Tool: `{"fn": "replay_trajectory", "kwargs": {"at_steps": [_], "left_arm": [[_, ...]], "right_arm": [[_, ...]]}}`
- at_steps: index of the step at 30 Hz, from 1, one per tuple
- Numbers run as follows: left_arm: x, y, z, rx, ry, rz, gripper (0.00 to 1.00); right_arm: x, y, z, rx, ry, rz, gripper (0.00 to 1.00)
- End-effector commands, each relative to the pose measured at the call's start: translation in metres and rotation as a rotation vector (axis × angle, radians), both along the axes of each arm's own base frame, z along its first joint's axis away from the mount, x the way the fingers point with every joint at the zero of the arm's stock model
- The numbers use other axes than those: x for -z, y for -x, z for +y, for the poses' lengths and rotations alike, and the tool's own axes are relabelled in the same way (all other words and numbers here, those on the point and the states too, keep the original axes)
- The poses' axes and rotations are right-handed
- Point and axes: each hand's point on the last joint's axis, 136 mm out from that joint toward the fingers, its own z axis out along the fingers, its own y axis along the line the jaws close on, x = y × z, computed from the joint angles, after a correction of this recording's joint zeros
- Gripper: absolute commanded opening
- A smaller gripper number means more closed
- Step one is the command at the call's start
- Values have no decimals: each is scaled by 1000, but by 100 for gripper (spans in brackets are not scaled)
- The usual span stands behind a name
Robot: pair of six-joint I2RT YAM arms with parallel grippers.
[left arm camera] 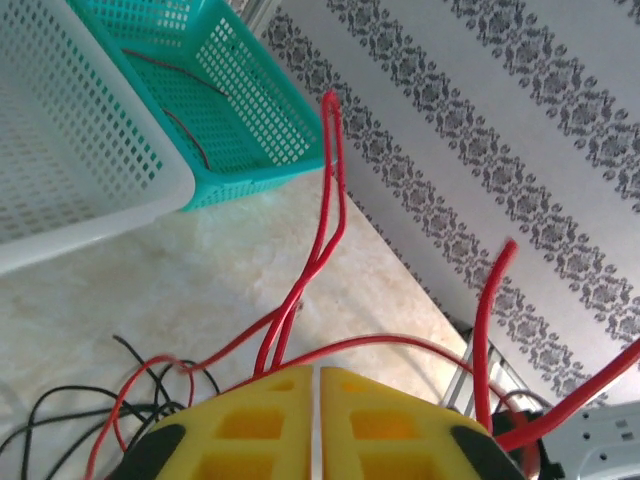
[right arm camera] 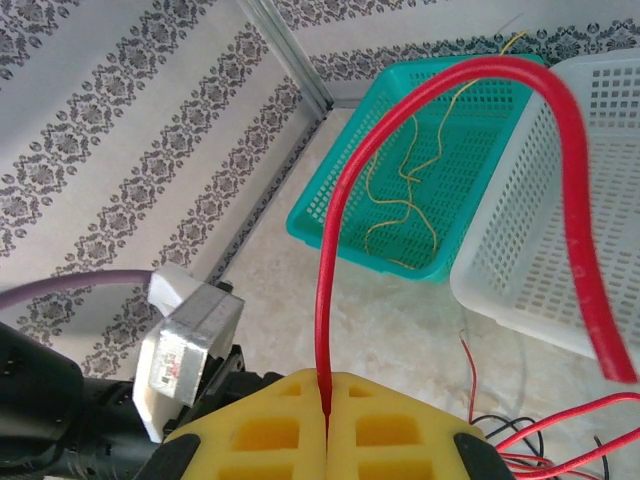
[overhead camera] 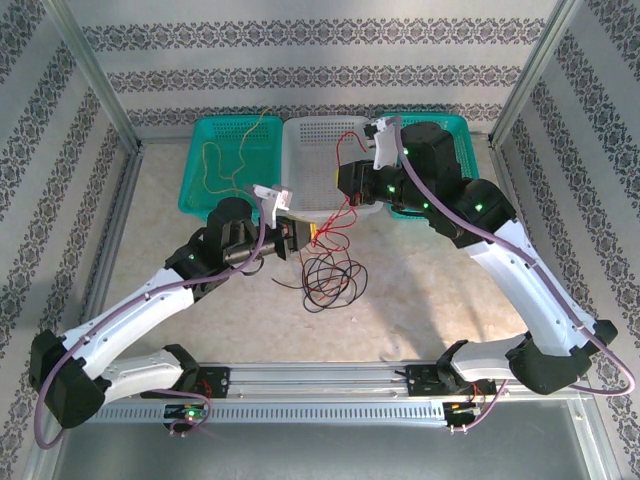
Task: Untangle the cables
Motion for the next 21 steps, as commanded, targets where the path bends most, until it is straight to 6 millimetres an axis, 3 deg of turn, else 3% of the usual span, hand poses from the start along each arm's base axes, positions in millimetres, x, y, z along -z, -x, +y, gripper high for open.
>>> {"fn": "replay_trajectory", "kwargs": {"at_steps": [1, 3, 6, 9, 17, 19, 21], "left_arm": [[-12, 9, -7, 40, 56, -31, 1], [-13, 8, -7, 40, 62, -27, 4], [-17, 10, -8, 49, 86, -34, 32], [-11, 8, -4, 25, 65, -30, 49], [23, -4, 8, -90, 44, 49, 67], [27, -6, 8, -101, 102, 87, 68], [24, -4, 4, -79, 181, 91, 60]], "right_arm": [[-31, 7, -8, 8, -74, -56, 0], [-30, 6, -10, 16, -66, -55, 0], [-28, 4, -14, 38, -61, -49, 0], [-32, 5, -14, 34, -79, -53, 0], [-49, 12, -16, 17, -119, -76, 0], [-54, 14, -17, 15, -130, -88, 0], [-58, 15, -19, 19, -137, -95, 0]]}}
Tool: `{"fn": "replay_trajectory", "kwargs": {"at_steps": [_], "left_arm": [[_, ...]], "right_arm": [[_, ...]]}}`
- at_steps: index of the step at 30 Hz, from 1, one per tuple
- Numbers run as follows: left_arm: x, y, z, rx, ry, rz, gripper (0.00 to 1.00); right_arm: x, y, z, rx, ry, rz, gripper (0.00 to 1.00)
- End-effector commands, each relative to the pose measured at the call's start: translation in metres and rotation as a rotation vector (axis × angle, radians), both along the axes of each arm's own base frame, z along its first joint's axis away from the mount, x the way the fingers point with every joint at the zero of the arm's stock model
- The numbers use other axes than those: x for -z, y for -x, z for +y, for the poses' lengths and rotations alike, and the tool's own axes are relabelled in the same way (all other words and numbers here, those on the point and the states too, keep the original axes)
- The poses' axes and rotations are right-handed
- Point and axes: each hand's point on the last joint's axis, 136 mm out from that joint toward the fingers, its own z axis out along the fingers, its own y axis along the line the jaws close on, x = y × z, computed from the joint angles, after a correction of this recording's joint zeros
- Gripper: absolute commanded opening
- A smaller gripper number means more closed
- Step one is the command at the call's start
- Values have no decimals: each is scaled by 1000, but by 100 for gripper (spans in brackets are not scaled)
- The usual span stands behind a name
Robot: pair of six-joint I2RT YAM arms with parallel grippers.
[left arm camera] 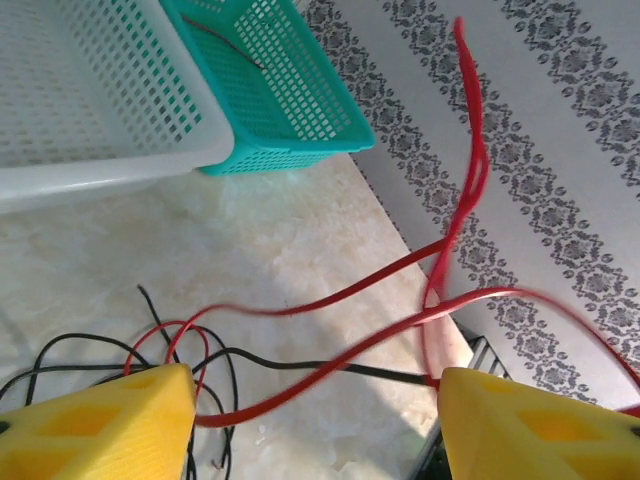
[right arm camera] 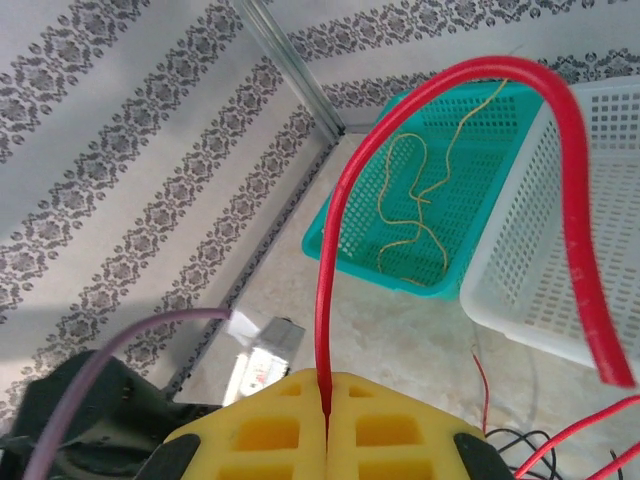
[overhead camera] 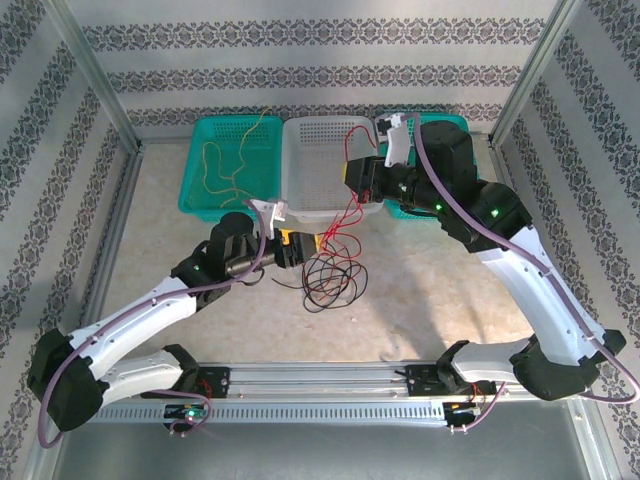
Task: Untangle the cables
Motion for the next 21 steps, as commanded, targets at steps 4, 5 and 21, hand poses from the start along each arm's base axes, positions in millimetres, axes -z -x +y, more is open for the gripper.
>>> {"fn": "replay_trajectory", "kwargs": {"at_steps": [4, 5, 21], "left_arm": [[-15, -1, -5, -6, 196, -14, 59], [-13, -2, -4, -8, 191, -9, 59], [11, -15, 11, -108, 15, 17, 0]], "right_arm": [[-40, 10, -8, -4, -99, -70, 0], [-42, 10, -7, -8, -104, -71, 0], [-64, 19, -10, -27, -160, -98, 0]]}}
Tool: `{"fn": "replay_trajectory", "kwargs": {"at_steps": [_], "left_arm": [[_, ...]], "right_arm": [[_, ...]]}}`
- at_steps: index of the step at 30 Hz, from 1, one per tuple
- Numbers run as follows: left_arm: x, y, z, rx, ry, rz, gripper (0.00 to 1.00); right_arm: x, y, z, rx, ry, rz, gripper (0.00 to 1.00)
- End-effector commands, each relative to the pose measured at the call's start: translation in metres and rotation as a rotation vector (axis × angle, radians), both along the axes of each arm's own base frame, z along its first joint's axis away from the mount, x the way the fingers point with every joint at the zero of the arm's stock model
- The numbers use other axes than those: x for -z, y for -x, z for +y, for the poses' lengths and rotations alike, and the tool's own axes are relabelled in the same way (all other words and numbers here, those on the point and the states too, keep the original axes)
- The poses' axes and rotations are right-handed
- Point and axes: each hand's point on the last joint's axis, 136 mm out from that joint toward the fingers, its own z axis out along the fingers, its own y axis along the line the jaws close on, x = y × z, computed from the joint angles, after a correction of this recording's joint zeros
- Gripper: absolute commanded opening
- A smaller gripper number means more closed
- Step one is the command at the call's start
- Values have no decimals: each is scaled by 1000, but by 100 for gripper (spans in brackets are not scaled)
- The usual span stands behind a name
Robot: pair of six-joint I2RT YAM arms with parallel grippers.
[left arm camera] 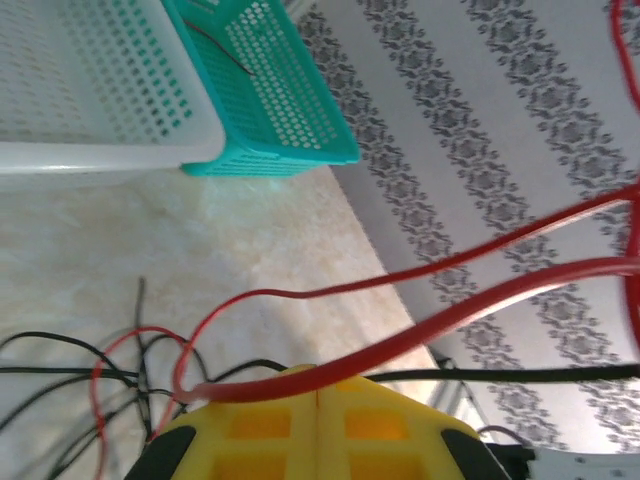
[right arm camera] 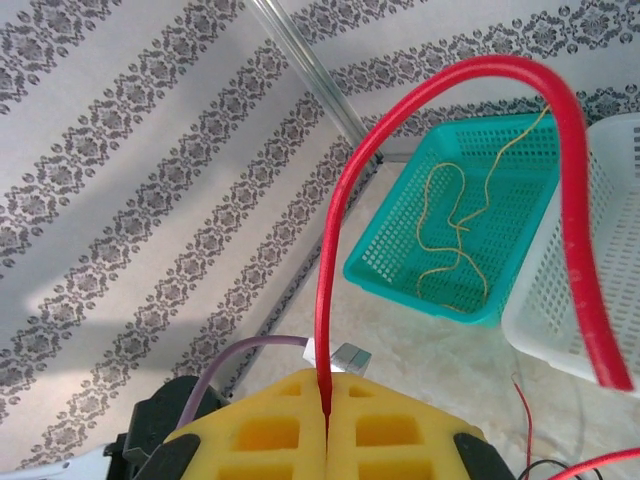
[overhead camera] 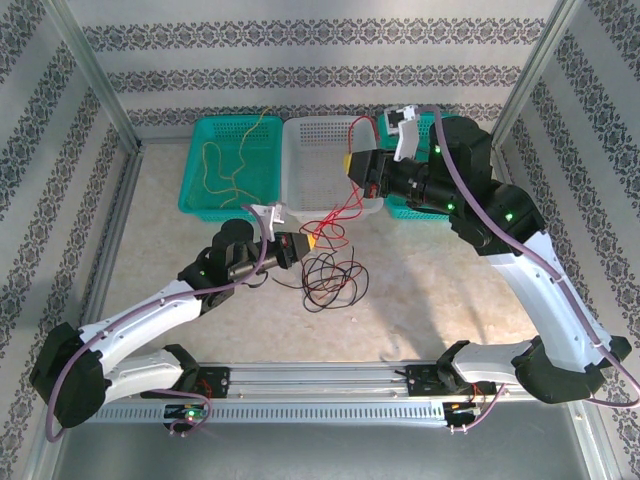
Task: Untangle the cables
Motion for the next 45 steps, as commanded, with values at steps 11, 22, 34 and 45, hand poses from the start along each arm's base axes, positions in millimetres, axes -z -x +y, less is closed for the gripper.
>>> {"fn": "replay_trajectory", "kwargs": {"at_steps": [11, 22, 34, 45], "left_arm": [[21, 4, 34, -112, -132, 11, 24], [-79, 22, 46, -67, -137, -310, 73], [-86, 22, 21, 60, -151, -355, 77], [-63, 25, -4, 159, -34, -267, 68]], "right_arm": [[-39, 12, -29, 23, -76, -69, 0], [-30, 13, -31, 24, -73, -47, 0], [-39, 20, -30, -3, -117, -46, 0], [-53, 21, -27, -14, -157, -61, 0]]}}
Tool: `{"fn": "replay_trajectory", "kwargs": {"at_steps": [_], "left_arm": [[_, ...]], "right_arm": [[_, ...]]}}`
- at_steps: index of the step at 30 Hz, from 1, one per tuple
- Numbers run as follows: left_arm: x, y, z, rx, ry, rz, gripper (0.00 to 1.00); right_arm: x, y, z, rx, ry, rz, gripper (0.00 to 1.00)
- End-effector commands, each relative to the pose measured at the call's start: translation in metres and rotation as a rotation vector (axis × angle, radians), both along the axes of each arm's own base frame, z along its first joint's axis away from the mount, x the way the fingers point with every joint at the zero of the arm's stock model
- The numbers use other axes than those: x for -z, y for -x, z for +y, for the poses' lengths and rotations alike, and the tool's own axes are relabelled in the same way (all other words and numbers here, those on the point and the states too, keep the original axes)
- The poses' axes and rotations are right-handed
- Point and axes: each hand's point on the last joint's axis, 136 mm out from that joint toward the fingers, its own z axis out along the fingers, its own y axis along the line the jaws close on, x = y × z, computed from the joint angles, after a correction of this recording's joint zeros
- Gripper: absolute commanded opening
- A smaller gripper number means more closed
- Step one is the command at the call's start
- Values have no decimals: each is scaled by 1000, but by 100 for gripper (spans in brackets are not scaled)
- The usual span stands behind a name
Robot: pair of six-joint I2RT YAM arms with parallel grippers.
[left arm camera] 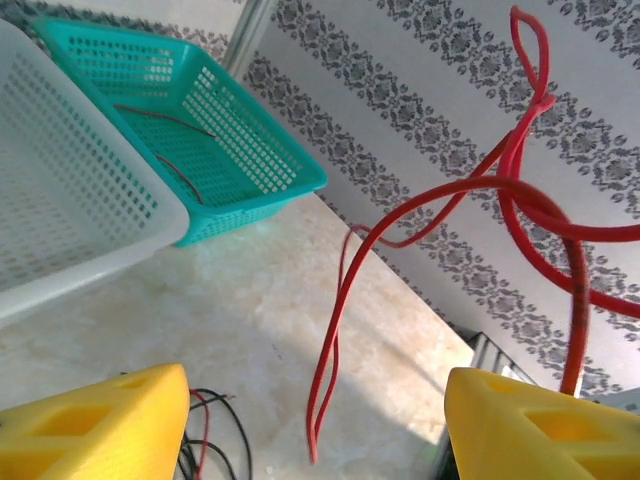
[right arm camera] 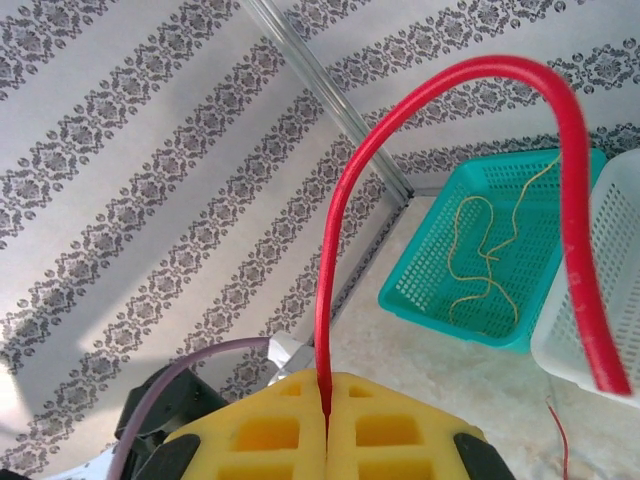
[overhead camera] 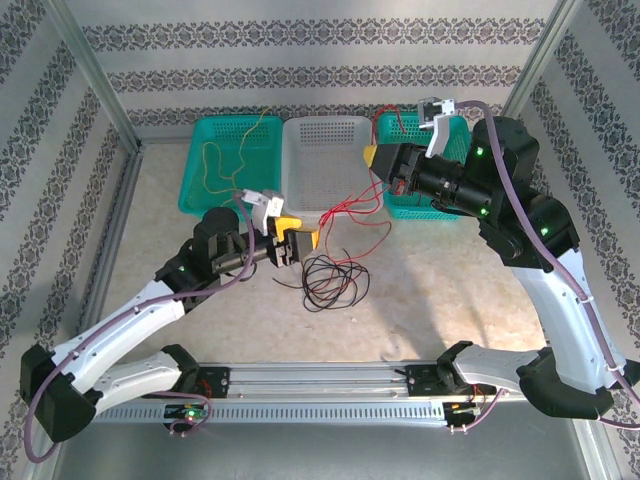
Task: Untangle the cables
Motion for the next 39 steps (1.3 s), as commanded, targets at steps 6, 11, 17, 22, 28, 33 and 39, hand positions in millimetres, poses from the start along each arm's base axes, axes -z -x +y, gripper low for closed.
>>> {"fn": "replay_trajectory", "kwargs": {"at_steps": [6, 11, 17, 22, 28, 33, 39], "left_arm": [[-9, 11, -19, 117, 173, 34, 77], [-3, 11, -23, 129, 188, 49, 78], [3, -5, -28, 89, 156, 50, 64], [12, -16, -30, 55, 129, 64, 28], [72, -39, 18, -267, -37, 179, 0], [175, -25, 103, -622, -304, 423, 0], [239, 6, 140, -726, -365, 622, 0]], "right_arm": [[-20, -1, 1, -7, -46, -39, 0], [-27, -3, 5, -23, -69, -43, 0], [-31, -4, 9, -36, -84, -42, 0], [-32, -5, 8, -36, -88, -46, 0], [-42, -7, -10, 17, -88, -74, 0], [-54, -10, -37, 86, -111, -101, 0], [-55, -16, -56, 131, -123, -98, 0]]}}
